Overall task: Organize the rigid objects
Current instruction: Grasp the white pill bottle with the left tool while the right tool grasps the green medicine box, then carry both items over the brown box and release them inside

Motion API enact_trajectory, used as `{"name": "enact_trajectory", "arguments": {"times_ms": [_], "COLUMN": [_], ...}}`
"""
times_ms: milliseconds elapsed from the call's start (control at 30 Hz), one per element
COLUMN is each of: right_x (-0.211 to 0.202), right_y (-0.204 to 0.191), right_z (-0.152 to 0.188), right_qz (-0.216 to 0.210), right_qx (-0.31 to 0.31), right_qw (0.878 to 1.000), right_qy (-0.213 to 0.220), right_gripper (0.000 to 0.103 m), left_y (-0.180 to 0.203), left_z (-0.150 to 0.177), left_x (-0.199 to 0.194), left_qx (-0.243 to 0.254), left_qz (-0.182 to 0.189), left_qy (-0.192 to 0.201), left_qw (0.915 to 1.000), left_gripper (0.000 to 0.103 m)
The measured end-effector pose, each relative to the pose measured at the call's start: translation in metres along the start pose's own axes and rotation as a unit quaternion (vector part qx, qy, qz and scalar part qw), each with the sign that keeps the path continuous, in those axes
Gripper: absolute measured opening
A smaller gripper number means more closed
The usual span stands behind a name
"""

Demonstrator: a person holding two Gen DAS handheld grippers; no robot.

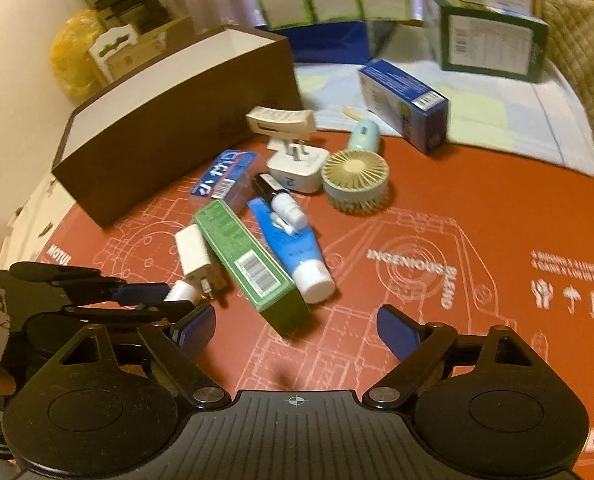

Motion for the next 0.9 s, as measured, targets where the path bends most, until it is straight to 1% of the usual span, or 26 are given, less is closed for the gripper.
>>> {"name": "enact_trajectory", "arguments": {"times_ms": [67, 100, 233, 333, 467, 567, 767, 800, 833, 900], "right_x": [0.004, 0.007, 0.019, 0.030, 0.045, 0.057, 0.081, 0.085, 0.087, 0.085], "right_y": [-0.005, -0.008, -0.019, -0.027, -0.033, -0.036, -0.042, -0.042, -0.041, -0.043], "right_z": [-0.004, -0.005, -0.014, -0.020, -0.030, -0.033, -0.030, -0.028, -0.026, -0.025], "right_qz": [-0.010, -0.015, -0.032, -0.039, -0.041, -0.042, -0.044, -0.039, -0.038, -0.040], "right_qx": [-0.018, -0.028, -0.065, -0.095, -0.138, -0.165, -0.214, -0.222, -0.227, -0.234], "right_qw": [1.000, 0.999, 0.997, 0.995, 0.989, 0.985, 0.974, 0.973, 0.971, 0.970], "right_qy": [-0.004, -0.006, -0.011, -0.015, -0.020, -0.030, -0.055, -0.060, -0.063, -0.060], "right_gripper": [0.081, 0.078, 0.067, 0.061, 0.057, 0.051, 0.044, 0.033, 0.027, 0.027], "left_y": [-0.004, -0.008, -0.027, -0.040, -0.054, -0.061, -0.071, -0.073, -0.073, -0.076], "left_z": [0.001, 0.001, 0.002, 0.000, -0.004, -0.005, -0.007, -0.007, -0.008, -0.010], "left_x": [0.000, 0.000, -0.001, -0.006, -0.013, -0.019, -0.029, -0.031, -0.033, -0.037], "left_qx": [-0.003, -0.007, -0.035, -0.053, -0.077, -0.092, -0.112, -0.114, -0.116, -0.117], "left_qz": [-0.010, -0.016, -0.037, -0.053, -0.068, -0.077, -0.088, -0.088, -0.087, -0.083], "left_qy": [0.001, 0.001, -0.004, 0.001, 0.007, 0.009, 0.015, 0.016, 0.017, 0.019], "left_qw": [0.9999, 0.9998, 0.9987, 0.9972, 0.9947, 0.9928, 0.9897, 0.9894, 0.9893, 0.9895], "left_gripper": [0.022, 0.022, 0.022, 0.022, 0.021, 0.021, 0.021, 0.021, 0.021, 0.021]}}
Point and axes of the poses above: each gripper's, at about its wrist camera, not at the fingertips, and x roughly the way its jaws point, y to its right, z to its underside, the point moved 10 cm from there along x, roughly the way its jaws point, and after that the axes turned 9 degrees about -z, right-handed, at the moved point
